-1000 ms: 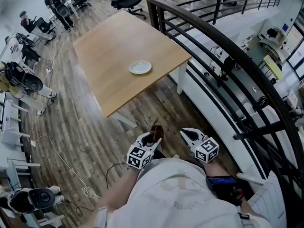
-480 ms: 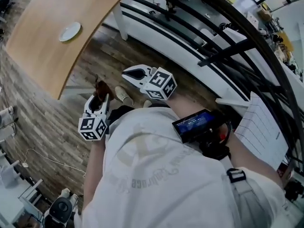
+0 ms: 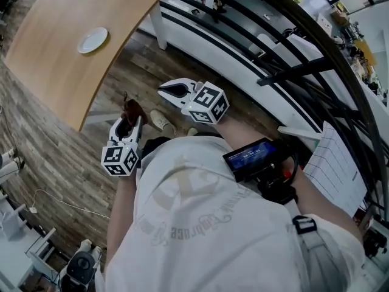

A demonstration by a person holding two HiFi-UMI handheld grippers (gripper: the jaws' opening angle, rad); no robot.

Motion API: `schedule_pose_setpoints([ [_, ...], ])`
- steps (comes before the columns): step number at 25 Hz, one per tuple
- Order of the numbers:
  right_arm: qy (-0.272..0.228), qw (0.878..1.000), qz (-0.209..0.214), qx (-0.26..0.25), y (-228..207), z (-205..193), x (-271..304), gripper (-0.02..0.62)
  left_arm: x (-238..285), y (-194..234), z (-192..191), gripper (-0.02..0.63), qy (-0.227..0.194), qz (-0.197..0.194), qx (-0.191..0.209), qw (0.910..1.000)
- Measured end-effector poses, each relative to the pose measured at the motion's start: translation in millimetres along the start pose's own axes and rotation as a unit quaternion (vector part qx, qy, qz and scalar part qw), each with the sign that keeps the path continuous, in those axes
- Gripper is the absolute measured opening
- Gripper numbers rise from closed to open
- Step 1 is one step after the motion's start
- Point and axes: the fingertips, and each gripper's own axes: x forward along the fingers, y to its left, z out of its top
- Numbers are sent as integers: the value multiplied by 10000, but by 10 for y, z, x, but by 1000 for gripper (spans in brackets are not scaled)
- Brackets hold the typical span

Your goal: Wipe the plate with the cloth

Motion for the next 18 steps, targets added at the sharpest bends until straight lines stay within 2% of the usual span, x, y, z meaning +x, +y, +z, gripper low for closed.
schedule_pose_setpoints([
  [8, 167, 9997, 29, 186, -347, -80, 365, 15, 312, 397, 124, 169, 60, 57, -74, 9999],
  [18, 274, 9994, -194, 64, -609, 256, 873, 15, 480, 993, 428, 170, -97, -94, -119, 9998],
])
